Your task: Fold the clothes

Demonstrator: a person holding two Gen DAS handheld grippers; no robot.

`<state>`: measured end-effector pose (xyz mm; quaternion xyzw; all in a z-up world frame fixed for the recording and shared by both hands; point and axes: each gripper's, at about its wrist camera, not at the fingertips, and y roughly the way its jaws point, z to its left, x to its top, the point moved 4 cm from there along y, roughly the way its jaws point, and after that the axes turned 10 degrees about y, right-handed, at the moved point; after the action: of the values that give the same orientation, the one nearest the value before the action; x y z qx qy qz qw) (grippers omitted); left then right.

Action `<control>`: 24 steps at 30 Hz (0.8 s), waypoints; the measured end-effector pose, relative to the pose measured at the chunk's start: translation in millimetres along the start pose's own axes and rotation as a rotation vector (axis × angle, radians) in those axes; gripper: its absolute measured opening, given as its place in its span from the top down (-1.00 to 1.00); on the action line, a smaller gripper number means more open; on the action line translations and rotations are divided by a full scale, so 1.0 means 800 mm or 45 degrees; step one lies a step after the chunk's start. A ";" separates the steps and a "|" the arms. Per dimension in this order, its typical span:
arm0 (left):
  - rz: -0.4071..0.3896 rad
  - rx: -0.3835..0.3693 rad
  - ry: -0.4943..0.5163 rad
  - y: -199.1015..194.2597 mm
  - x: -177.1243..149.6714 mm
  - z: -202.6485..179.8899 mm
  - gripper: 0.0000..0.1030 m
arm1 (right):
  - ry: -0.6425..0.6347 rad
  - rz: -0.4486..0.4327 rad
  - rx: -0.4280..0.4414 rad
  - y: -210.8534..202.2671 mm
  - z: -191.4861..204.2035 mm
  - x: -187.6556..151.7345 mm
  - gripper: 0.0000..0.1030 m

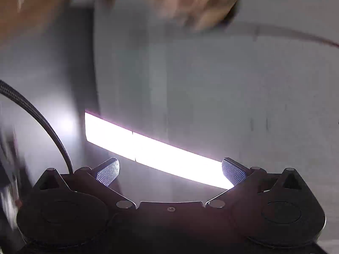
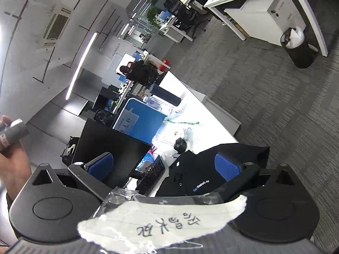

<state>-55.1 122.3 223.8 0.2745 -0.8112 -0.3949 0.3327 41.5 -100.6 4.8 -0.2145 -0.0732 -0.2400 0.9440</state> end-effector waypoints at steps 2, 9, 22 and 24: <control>-0.049 0.021 0.028 0.010 0.003 -0.008 -0.99 | 0.000 0.001 0.005 -0.005 -0.001 0.000 -1.00; 0.764 -0.656 -0.021 0.124 -0.012 -0.068 -0.98 | -0.006 0.009 0.029 -0.017 -0.002 -0.004 -1.00; 1.515 -1.569 0.693 -0.050 -0.096 -0.115 -0.99 | -0.214 -0.082 0.057 -0.041 0.048 -0.030 -1.00; 1.554 -1.602 0.721 -0.061 -0.108 -0.105 -0.99 | -0.188 -0.088 0.061 -0.042 0.045 -0.029 -1.00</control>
<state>71.8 118.7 194.8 -0.3462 -0.3393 -0.4372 0.7576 3.4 -101.6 44.2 -0.2065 -0.1558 -0.2542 0.9319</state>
